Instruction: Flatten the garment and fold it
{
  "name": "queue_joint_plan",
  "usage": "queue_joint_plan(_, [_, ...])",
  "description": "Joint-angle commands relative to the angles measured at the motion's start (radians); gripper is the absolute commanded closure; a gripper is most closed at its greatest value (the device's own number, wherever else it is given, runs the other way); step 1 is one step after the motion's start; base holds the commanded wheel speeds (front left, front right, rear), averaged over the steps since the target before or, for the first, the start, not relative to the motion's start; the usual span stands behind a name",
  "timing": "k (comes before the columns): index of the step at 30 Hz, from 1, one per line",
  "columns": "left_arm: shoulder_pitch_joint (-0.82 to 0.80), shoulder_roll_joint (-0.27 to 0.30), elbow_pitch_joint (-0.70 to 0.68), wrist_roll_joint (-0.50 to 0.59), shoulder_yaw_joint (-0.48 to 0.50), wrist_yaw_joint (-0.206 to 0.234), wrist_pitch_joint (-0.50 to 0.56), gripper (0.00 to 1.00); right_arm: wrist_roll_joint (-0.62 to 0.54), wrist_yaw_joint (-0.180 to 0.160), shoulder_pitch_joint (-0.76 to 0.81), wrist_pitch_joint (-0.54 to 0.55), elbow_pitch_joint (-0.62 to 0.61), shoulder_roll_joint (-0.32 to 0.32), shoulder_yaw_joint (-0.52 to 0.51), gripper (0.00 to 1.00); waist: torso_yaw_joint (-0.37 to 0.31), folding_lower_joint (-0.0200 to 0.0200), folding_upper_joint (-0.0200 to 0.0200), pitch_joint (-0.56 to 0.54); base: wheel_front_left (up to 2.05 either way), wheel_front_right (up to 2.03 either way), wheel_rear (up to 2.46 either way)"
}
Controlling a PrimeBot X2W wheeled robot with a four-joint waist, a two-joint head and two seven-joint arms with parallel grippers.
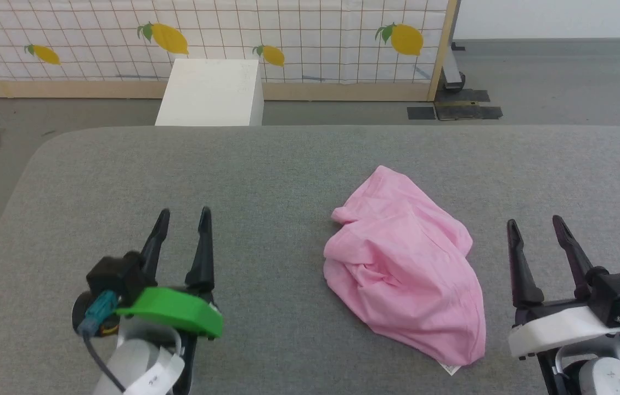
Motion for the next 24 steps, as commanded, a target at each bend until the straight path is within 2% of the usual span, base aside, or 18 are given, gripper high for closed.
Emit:
queue_joint_plan(1, [0.03,-0.01,-0.008,0.02,0.019,-0.013,-0.003,0.0,-0.007,-0.002,0.015,0.003,-0.003,0.0,0.002,0.0,0.002,0.0,0.0,0.001,0.0,0.0,0.0])
queue_joint_plan(10, [0.141,-0.063,-0.045,0.099,0.124,-0.063,-0.003,0.0,-0.006,-0.002,0.027,0.008,-0.002,0.0,0.003,0.0,0.004,0.0,0.0,-0.003,0.0,0.0,0.0])
queue_joint_plan(24, [0.151,-0.097,-0.041,0.148,0.167,-0.096,-0.004,0.0,-0.001,-0.002,0.028,0.01,0.003,0.0,0.005,0.0,0.007,0.0,0.0,-0.002,0.0,0.0,0.0])
